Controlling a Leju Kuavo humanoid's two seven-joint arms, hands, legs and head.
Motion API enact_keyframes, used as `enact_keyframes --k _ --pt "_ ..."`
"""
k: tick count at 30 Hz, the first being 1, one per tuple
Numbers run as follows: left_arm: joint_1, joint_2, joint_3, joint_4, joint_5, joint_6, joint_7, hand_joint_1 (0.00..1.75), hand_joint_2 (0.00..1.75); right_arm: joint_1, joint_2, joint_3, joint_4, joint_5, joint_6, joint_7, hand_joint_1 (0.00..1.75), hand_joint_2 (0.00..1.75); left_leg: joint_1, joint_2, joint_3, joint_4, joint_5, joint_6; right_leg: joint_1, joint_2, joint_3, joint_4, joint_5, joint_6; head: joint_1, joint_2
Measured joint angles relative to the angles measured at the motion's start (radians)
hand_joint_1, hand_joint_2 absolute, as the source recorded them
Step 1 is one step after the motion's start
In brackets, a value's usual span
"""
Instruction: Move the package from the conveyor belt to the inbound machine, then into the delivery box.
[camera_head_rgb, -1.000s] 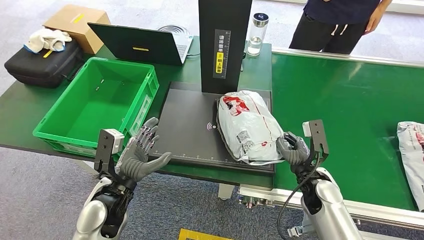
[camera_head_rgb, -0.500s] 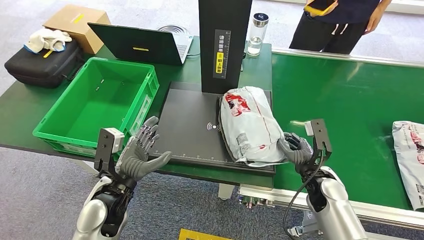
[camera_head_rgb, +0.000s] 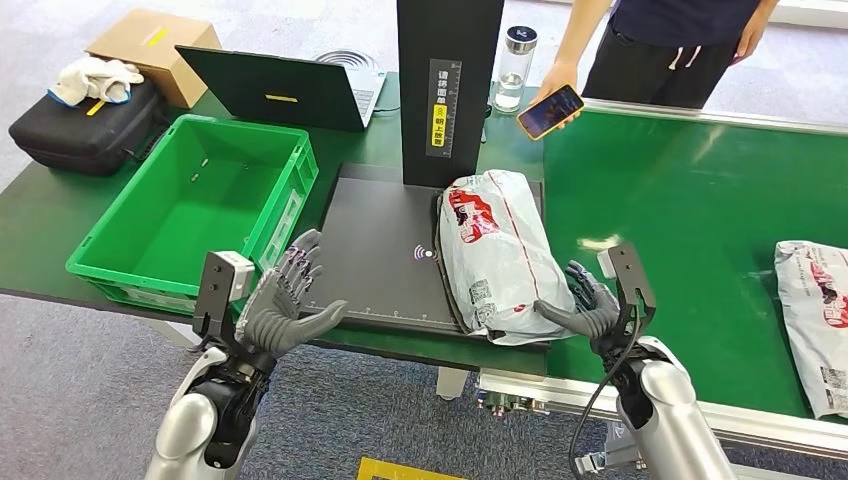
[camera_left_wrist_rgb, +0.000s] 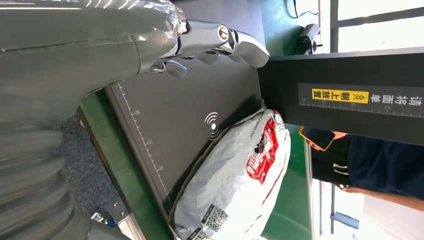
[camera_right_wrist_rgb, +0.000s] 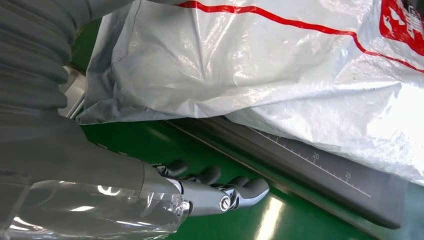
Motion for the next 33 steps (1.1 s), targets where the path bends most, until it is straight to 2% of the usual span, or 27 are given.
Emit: enact_keyframes --k 7,11,15,23,28,33 --pt "0.0 0.0 0.0 0.001 0.0 0.0 0.0 0.0 1.75 -0.032 0.0 0.026 0.015 0.02 0.057 -0.011 0.0 1.75 0.0 0.0 0.0 0.0 0.0 0.0 0.0 0.0 0.0 0.0 0.0 0.0 0.0 0.0" --pt "0.0 0.0 -0.001 0.002 0.0 0.0 -0.006 0.0 1.75 -0.058 0.0 0.059 0.034 0.024 0.146 -0.064 0.0 1.75 0.0 0.0 0.0 0.0 0.0 0.0 0.0 0.0 0.0 0.0 0.0 0.0 0.0 0.0" --pt "0.001 0.0 -0.001 0.003 0.0 0.0 -0.012 0.0 1.75 -0.066 0.0 0.09 0.037 0.022 0.188 -0.108 0.0 1.75 0.0 -0.001 0.0 0.0 0.0 0.0 0.0 -0.001 0.0 0.001 0.0 0.0 0.0 0.0" --pt "0.003 0.0 0.0 0.003 0.0 0.0 -0.014 0.0 1.75 -0.096 0.0 0.115 0.037 0.019 0.199 -0.108 0.0 1.75 0.0 -0.001 0.0 0.0 0.0 0.0 0.0 -0.001 0.0 0.0 0.0 0.0 0.0 0.0" --pt "0.003 0.0 0.0 0.003 0.0 0.0 -0.015 0.0 1.75 -0.096 0.0 0.119 0.029 0.012 0.205 -0.138 0.0 1.75 0.0 -0.001 0.0 0.0 0.0 0.0 0.0 -0.001 0.0 0.0 0.0 0.0 0.0 0.0" --pt "0.01 0.0 0.002 0.002 0.0 0.002 -0.016 0.0 1.75 -0.06 0.001 0.09 -0.048 -0.014 0.142 -0.169 0.0 1.75 0.0 -0.001 0.0 0.0 0.0 0.0 0.0 -0.001 0.0 0.0 0.0 0.0 0.0 0.0"
